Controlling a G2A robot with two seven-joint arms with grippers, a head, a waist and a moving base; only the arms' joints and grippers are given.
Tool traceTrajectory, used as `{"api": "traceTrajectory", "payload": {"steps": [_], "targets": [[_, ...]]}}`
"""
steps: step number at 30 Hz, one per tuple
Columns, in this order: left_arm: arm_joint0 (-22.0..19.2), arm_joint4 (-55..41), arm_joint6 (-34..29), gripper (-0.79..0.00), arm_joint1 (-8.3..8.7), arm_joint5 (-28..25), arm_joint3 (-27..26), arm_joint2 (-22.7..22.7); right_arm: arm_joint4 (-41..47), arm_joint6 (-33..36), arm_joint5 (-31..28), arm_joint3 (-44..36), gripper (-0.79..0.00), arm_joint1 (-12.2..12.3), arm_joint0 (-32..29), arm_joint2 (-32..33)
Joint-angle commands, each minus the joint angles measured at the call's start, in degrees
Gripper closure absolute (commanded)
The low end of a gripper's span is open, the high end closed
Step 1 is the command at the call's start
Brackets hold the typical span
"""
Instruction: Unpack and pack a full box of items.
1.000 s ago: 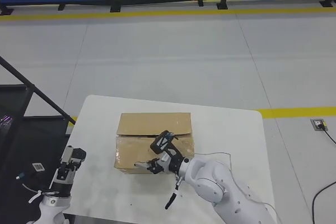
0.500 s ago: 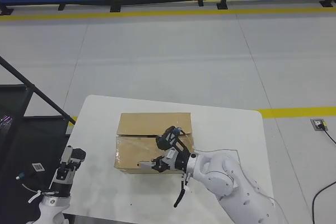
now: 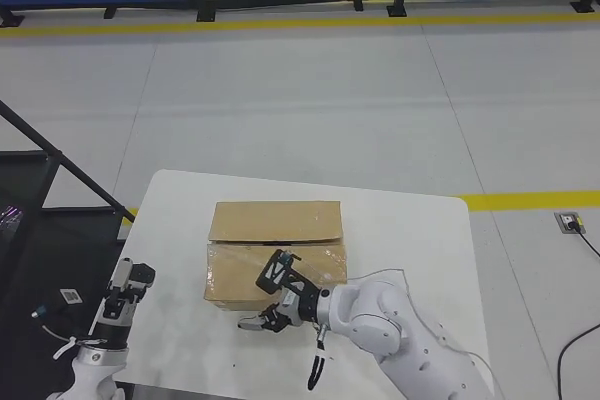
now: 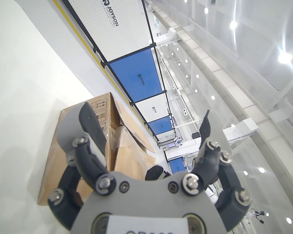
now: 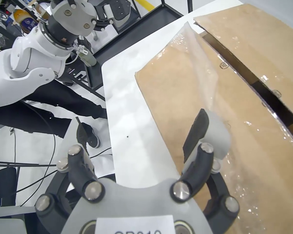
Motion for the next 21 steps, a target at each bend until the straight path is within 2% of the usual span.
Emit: {"api": "traceTrajectory", "payload": {"steps": [1, 12, 21], "targets": [[-0.03, -0.13, -0.11, -0.785, 0.00, 0.05, 0.16, -0.14, -1.11, -0.91, 1.46, 0.17, -0.785, -0.21, 0.31, -0.30], [-0.22, -0.52, -0.78, -0.785, -0.03, 0.19, 0.31, -0.46, -5.51, -6.83, 8.14, 1.34, -0.785, -1.29, 1.30, -0.54], [-0.63, 0.97, -3.35, -0.785, 0.03, -1.07, 0.15, 0.46, -5.12, -9.79, 10.36, 4.43, -0.785, -2.43, 3.51, -0.42]]}}
